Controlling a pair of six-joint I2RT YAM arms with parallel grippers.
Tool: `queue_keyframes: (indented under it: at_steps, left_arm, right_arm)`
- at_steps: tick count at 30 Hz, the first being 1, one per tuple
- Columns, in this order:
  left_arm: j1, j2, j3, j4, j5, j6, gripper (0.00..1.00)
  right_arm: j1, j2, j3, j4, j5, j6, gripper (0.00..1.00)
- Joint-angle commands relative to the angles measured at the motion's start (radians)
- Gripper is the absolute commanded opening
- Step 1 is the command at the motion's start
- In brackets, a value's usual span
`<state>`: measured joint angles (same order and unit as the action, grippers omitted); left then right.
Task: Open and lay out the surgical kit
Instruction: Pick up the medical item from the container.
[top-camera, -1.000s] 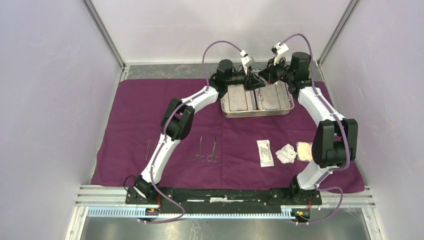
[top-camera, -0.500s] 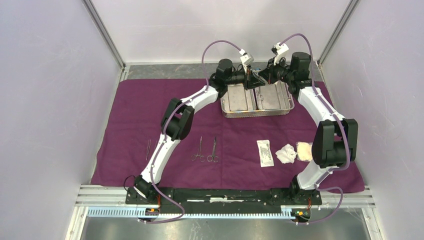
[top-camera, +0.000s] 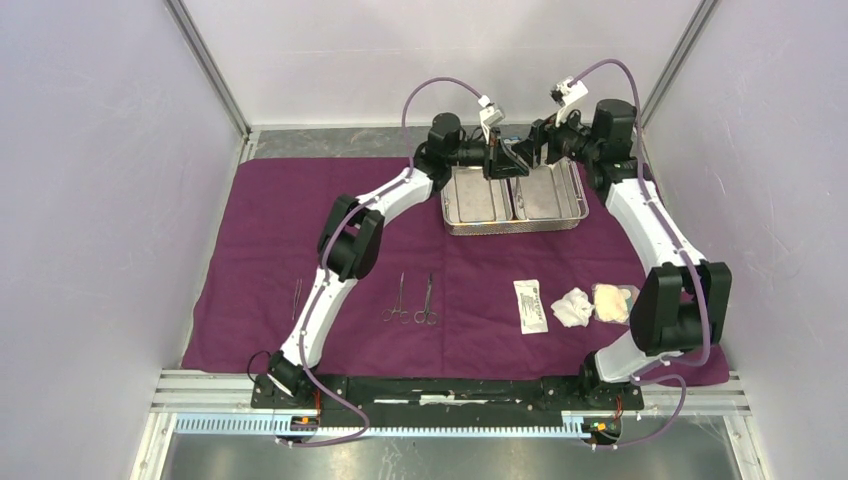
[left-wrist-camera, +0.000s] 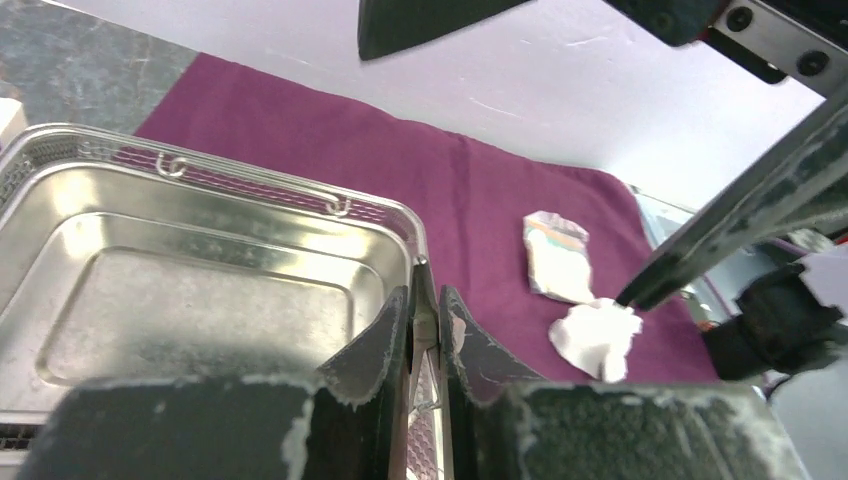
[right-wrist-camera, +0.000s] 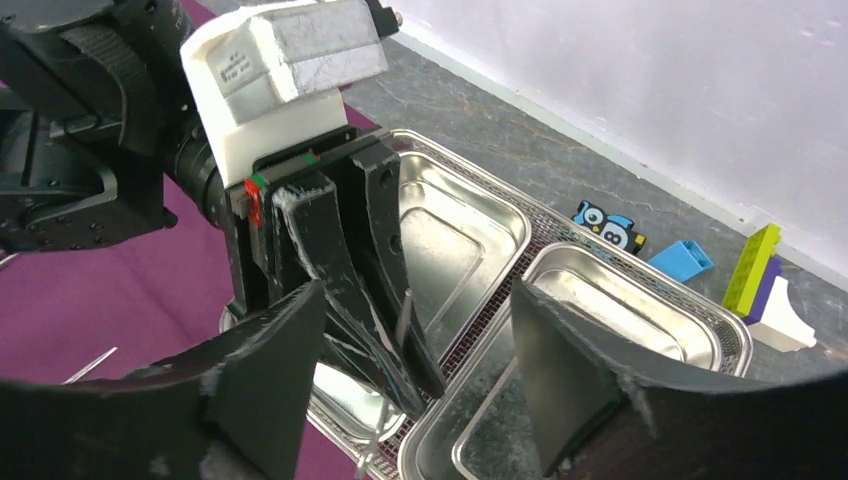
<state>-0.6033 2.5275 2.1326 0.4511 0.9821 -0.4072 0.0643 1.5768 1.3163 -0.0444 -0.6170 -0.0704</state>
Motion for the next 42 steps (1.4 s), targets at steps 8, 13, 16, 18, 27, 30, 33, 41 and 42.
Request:
queue_keyframes:
  at_steps: [8,13,16,18,27,30,33,41,42]
  left_arm:
    - [0.104,-0.436,-0.260,-0.058,0.118,-0.066,0.02]
    - [0.108,-0.592,-0.283,-0.617,-0.038,0.300,0.02]
    - [0.105,-0.691,-0.354,-0.745,-0.122,0.405,0.02]
    - [0.103,-0.753,-0.435,-0.780,-0.180,0.465,0.02]
    - [0.051,-0.945,-0.681,-0.789,-0.419,0.569,0.02]
    - [0.019,-0.973,-0.721,-0.788,-0.497,0.589,0.02]
    - [-0.002,-0.985,-0.743,-0.783,-0.536,0.589,0.02]
    - [-0.036,-1.002,-0.788,-0.725,-0.568,0.570,0.02]
    - [-0.038,-1.002,-0.790,-0.720,-0.569,0.568,0.02]
  right_arm:
    - [-0.010,-0.237,-0.048,-0.027,-0.145,-0.021,0.82]
    - [-0.010,-0.279,-0.086,-0.011,-0.243,-0.026,0.82]
    - [-0.001,-0.296,-0.104,0.015,-0.305,-0.011,0.78]
    - [0.020,-0.305,-0.113,0.036,-0.318,0.018,0.74]
    - [0.188,-0.292,-0.145,0.173,-0.278,0.185,0.65]
    - [0.201,-0.277,-0.185,0.283,-0.274,0.289,0.59]
    - [0.216,-0.261,-0.212,0.327,-0.267,0.326,0.56]
    - [0.233,-0.227,-0.288,0.435,-0.261,0.409,0.52]
    - [0.233,-0.222,-0.299,0.452,-0.264,0.429,0.51]
